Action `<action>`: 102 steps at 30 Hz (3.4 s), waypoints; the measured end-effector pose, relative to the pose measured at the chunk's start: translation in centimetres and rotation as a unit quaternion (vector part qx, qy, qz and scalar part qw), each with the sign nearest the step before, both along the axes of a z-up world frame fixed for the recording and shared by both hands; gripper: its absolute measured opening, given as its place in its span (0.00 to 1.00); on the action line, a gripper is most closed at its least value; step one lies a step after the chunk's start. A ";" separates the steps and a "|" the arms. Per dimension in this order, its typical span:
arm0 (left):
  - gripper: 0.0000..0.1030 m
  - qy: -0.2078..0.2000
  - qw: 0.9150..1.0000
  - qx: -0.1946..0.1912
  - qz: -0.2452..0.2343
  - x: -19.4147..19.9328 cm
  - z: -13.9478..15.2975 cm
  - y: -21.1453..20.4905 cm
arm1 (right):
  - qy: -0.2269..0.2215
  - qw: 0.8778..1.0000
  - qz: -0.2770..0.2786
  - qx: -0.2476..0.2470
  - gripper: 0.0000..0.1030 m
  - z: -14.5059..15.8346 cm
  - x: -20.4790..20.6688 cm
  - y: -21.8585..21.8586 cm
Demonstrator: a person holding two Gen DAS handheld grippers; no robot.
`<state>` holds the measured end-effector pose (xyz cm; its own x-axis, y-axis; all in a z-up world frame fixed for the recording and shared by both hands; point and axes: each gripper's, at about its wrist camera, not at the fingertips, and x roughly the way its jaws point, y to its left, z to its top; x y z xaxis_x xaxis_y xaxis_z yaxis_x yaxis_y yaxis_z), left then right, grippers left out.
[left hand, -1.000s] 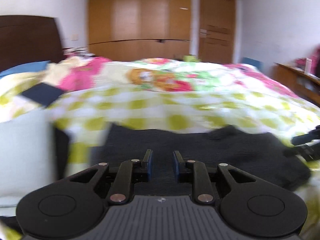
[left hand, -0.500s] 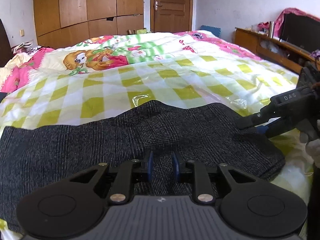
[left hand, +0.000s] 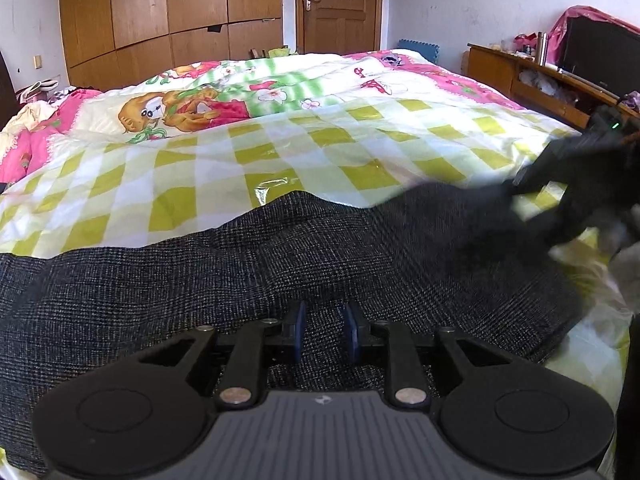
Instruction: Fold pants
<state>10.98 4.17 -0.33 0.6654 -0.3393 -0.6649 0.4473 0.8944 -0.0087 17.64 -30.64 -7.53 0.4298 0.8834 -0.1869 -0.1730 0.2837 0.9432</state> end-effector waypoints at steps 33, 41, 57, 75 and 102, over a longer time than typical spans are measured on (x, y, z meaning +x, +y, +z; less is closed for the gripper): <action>0.32 -0.011 0.996 0.083 0.017 0.7 -2.2 -9.7 | 0.097 0.965 -0.169 -0.178 0.09 2.4 -4.6 -11.4; 0.31 -0.066 0.995 0.065 0.043 -0.5 0.5 -9.2 | 0.089 0.958 -0.183 -0.203 0.09 3.9 -5.2 -10.6; 0.34 -0.112 0.980 0.133 -0.101 -6.0 -3.4 -12.9 | 0.010 0.941 -0.132 -0.312 0.10 15.8 -3.7 1.9; 0.39 -0.029 0.998 -0.026 0.053 -7.0 -1.6 1.8 | 0.056 0.950 -0.042 -0.303 0.32 13.4 2.5 23.0; 0.39 -0.101 0.983 -0.117 0.098 -5.9 1.0 5.8 | -0.015 0.887 -0.039 -0.459 0.09 14.1 4.9 24.1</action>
